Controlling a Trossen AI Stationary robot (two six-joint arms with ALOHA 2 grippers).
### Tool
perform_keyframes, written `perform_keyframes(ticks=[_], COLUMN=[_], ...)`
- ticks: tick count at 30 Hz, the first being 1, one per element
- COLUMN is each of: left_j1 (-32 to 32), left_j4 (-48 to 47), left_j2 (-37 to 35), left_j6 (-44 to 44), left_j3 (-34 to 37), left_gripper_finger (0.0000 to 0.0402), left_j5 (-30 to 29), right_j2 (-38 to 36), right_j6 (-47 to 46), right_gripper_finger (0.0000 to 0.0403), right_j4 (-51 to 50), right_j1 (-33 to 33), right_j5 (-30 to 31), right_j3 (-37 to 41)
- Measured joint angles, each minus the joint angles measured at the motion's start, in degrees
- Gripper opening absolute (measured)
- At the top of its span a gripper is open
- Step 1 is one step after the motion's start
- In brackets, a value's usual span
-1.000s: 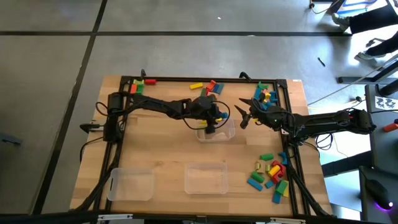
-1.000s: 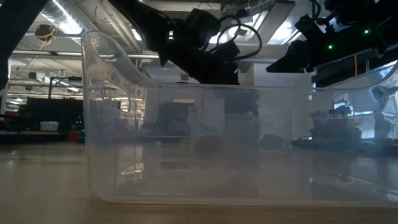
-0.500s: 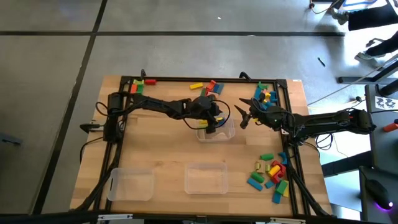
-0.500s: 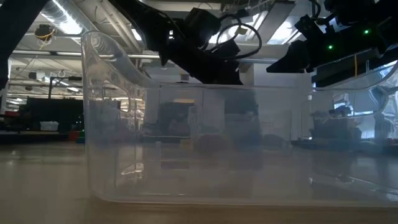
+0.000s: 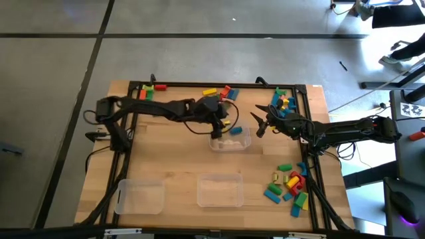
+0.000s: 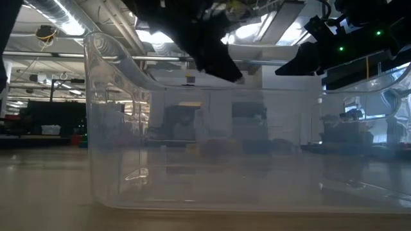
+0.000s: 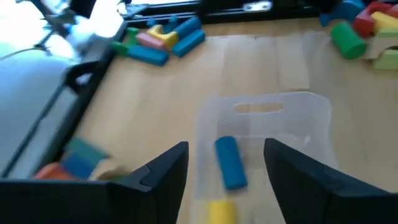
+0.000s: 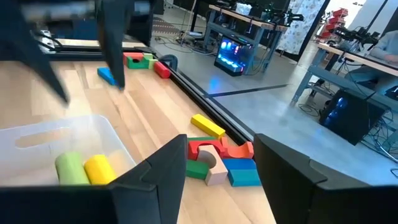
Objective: Sort blocks by size
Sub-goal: Put the red cylindrical block into the top transparent bin
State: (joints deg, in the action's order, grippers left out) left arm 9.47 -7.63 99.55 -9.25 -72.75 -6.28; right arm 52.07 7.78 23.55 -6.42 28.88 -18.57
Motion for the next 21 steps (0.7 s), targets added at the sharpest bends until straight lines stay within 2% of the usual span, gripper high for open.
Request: perform_keyframes(ticks=[5, 12, 21], left_j1=[0.5, 3.7, 11.2], left_j4=[-10.3, -21.4, -30.9], left_j2=[-5.7, -11.0, -12.0], left_j6=[-0.6, 1.0, 4.7], left_j3=[0.0, 0.0, 0.0], left_gripper_finger=[0.0202, 0.0202, 0.0202], left_j5=[-5.8, -10.8, -12.6], right_j2=[0.0, 0.0, 0.0], right_j6=[0.0, 0.0, 0.0], right_gripper_finger=[0.0186, 0.0186, 0.0186], right_j4=[0.0, 0.1, 0.1], right_j1=[0.0, 0.0, 0.0], right_j5=[0.0, 0.0, 0.0], right_j3=[0.0, 0.0, 0.0])
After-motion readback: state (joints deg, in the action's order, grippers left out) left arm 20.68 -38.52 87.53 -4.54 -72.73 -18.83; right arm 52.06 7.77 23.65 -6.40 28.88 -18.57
